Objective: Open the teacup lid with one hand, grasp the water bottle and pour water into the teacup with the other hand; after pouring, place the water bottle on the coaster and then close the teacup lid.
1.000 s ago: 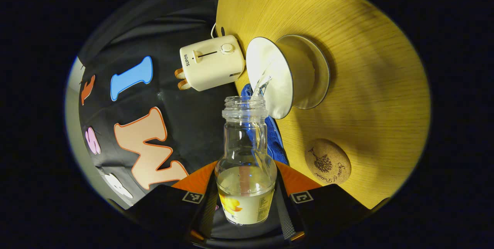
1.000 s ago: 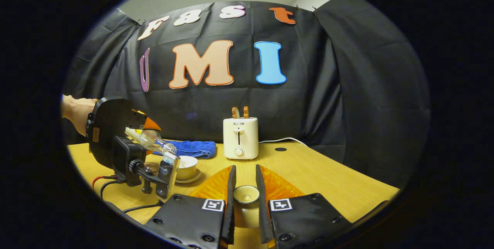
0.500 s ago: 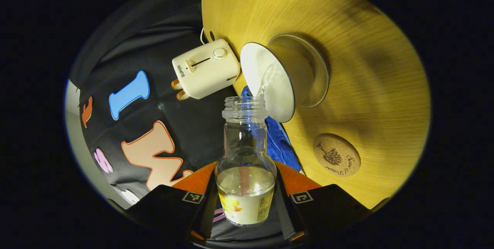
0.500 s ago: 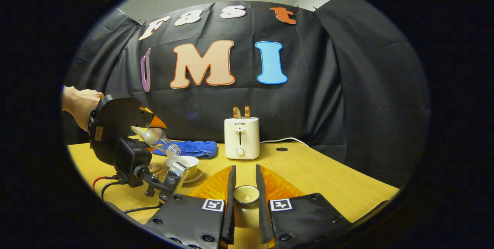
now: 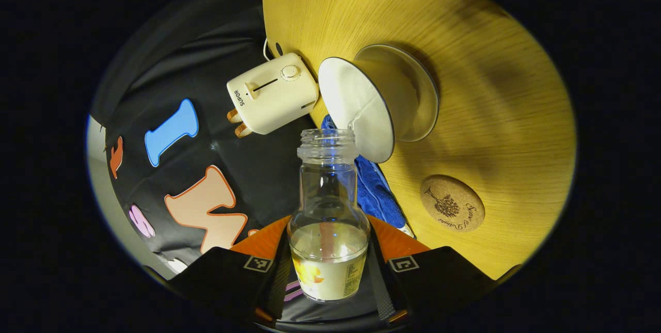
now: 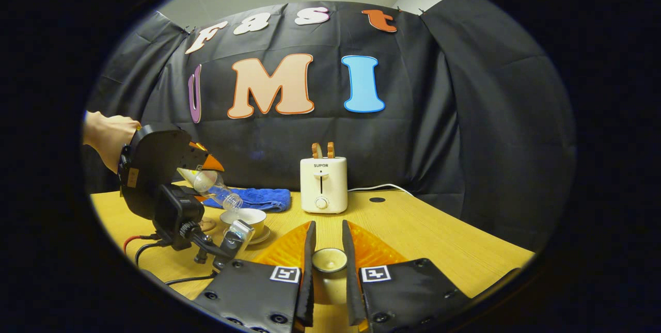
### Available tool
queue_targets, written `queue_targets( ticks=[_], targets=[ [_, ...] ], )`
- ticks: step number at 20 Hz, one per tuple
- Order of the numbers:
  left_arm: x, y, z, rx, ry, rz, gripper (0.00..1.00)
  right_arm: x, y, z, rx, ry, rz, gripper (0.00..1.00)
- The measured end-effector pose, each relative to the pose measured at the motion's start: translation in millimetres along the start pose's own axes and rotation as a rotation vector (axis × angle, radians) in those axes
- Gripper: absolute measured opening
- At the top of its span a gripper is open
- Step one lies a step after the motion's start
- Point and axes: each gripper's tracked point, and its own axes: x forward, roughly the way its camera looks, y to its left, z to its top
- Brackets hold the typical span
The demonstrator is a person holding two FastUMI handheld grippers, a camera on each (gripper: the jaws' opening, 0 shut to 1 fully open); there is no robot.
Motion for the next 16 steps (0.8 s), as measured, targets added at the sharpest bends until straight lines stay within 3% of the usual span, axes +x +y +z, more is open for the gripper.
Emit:
queue_targets(
  ticks=[6,8,11,16],
  targets=[
    [2,-1,-1,-0.008,-0.003,-0.006,0.66,0,1,0,0.000,0.000,0.003,0.29],
    [3,-8,0,-0.064,-0.011,-0.027,0.66,0,0,1,0.000,0.000,0.003,0.28],
    [3,-18,7,-0.259,-0.048,-0.058,0.65,0,1,0,0.000,0.000,0.006,0.28],
    [-3,-13,20,-0.766,-0.170,-0.040,0.65,0,1,0,0.000,0.000,0.006,0.28]
  ],
)
